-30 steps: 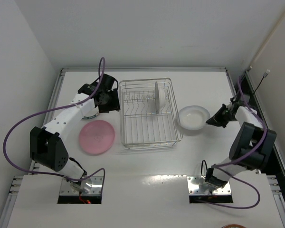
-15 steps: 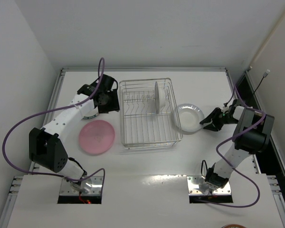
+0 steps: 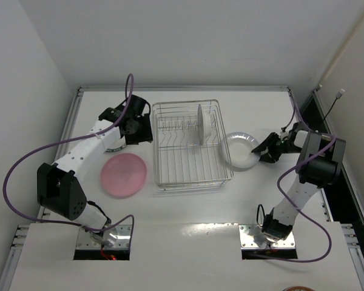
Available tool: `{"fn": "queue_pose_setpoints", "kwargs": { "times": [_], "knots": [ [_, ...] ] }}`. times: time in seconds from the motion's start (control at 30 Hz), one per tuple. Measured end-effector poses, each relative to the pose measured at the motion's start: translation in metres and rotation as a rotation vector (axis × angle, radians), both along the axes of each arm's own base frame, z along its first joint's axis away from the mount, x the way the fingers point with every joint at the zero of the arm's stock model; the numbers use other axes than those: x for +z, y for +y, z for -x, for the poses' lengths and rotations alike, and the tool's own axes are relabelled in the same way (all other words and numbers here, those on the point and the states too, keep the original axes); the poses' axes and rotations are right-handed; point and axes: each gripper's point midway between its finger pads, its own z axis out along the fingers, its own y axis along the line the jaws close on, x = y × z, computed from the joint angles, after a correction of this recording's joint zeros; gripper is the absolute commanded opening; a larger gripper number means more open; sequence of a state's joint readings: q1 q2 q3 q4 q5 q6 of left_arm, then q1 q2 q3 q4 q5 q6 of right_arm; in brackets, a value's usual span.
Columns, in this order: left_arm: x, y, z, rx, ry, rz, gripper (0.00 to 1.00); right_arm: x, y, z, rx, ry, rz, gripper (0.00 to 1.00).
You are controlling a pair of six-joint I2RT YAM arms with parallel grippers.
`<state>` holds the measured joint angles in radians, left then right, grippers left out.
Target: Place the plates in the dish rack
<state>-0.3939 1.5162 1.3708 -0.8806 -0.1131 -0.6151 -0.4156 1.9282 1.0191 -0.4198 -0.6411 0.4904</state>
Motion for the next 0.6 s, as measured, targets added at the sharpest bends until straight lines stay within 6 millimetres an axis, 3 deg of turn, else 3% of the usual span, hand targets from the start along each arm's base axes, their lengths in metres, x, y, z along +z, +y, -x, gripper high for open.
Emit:
{"fn": "queue_pose_setpoints", "kwargs": {
  "times": [0.07, 0.17, 0.23, 0.4, 0.5, 0.6],
  "knots": [
    [0.000, 0.000, 0.000, 0.000, 0.000, 0.000, 0.48, 0.000, 0.003, -0.003, 0.007, -0.003, -0.006, 0.30],
    [0.000, 0.000, 0.000, 0.000, 0.000, 0.000, 0.48, 0.002, 0.010, -0.008, 0.030, -0.024, -0.030, 0.00],
    [0.000, 0.000, 0.000, 0.000, 0.000, 0.000, 0.48, 0.017, 0.019, -0.015, 0.056, -0.079, -0.096, 0.00],
    [0.000, 0.001, 0.000, 0.004, -0.002, -0.005, 0.48, 0.029, 0.010, -0.021, 0.040, -0.090, -0.002, 0.00],
    [0.000, 0.002, -0.001, 0.006, -0.003, -0.010, 0.48, 0.047, -0.010, -0.015, -0.009, -0.069, 0.147, 0.00],
    [0.000, 0.003, -0.001, 0.008, -0.004, -0.012, 0.48, 0.079, -0.042, -0.015, -0.079, -0.082, 0.344, 0.00]
  ]
}}
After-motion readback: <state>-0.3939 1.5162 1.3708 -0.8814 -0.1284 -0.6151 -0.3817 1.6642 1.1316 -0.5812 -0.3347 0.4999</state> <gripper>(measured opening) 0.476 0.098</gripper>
